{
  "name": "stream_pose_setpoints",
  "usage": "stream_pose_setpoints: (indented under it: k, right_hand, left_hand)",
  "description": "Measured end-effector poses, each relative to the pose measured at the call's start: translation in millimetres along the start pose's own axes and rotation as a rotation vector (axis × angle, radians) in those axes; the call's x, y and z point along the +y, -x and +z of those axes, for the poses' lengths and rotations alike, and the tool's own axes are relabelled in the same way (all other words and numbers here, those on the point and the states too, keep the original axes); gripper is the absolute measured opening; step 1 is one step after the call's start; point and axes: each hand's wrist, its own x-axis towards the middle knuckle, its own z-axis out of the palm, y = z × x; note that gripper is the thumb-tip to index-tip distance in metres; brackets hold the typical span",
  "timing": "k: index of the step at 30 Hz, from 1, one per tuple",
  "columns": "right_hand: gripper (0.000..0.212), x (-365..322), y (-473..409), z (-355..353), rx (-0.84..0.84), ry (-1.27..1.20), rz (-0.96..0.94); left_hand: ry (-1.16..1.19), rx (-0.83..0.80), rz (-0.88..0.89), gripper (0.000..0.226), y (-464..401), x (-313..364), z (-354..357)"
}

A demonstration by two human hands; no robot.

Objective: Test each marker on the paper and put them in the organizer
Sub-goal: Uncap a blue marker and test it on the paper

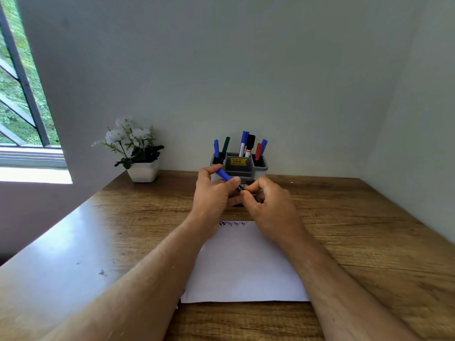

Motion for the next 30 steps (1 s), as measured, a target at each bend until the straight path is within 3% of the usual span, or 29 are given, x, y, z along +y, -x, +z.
stream_pose_setpoints:
  k: [4,8,13,16,24,30]
  right_hand:
    - [0.017,-0.6,-3.4,-1.7,0.089,0.093,-0.047]
    - [0.02,4.1,-6.0,-7.1,0.248,0.071,0.082]
    - [0.031,8.1,-3.2,-3.9,0.074,0.115,0.197]
    - [0.032,6.1,-7.2,-3.7,-0.113,0.291,0.214]
    - [0.023,3.9,-11.8,-3.0,-0.284,0.353,0.277]
    - [0.021,4.5,-11.0,-2.3,-0.22,0.269,0.295]
  left_hand:
    - [-0.299,0.045,0.227,0.054,0.2,6.3,-0.1]
    - [-0.529,0.072,0.501,0.057,5.4,14.6,6.4]
    - [-0.589,0.089,0.684,0.056,-2.9,38.0,31.0]
    - [-0.617,0.122,0.786,0.053,-18.9,55.6,51.2]
    - [-0.676,0.192,0.784,0.045,-62.3,52.2,86.9]
    - [-0.961,0.114,0.73,0.049,-76.6,25.0,83.1]
